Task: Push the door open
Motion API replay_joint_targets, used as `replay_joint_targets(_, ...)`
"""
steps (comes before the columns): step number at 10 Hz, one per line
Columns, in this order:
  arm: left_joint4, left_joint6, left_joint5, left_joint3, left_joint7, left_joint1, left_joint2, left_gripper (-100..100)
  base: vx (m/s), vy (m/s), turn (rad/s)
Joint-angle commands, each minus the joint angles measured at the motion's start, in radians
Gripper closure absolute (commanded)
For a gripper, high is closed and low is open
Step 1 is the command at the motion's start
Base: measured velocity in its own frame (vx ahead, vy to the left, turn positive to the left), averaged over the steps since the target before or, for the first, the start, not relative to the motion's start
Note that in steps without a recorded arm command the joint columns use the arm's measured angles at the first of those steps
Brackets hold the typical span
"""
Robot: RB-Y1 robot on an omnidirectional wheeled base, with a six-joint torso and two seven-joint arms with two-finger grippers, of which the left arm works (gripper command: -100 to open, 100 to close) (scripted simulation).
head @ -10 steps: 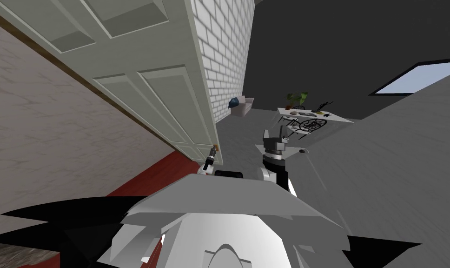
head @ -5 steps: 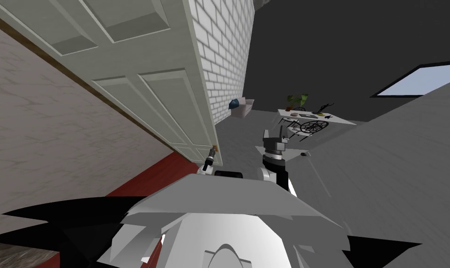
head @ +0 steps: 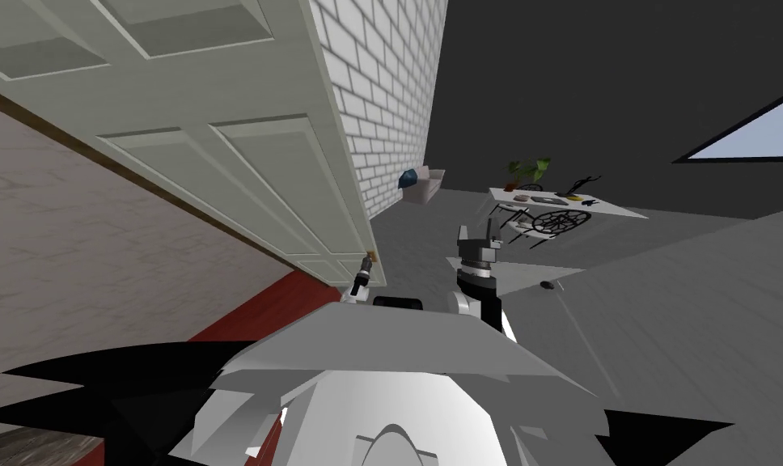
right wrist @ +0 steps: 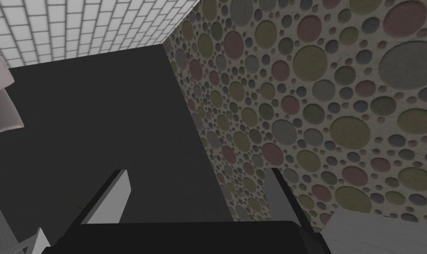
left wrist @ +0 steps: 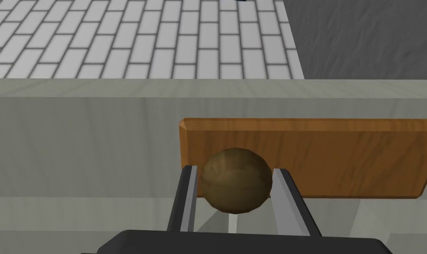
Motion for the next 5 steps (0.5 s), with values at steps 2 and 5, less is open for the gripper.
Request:
replay_joint_targets(2,0.021,-0.009,0.018,0.039,-0.011,-0.012,0.016,100,0.193,-0.072,0.074)
replay_joint_targets(5,0.03,-0.009,0.029,0.063,-0.018,-0.015,0.02,100,0.167,-0.049,0.063)
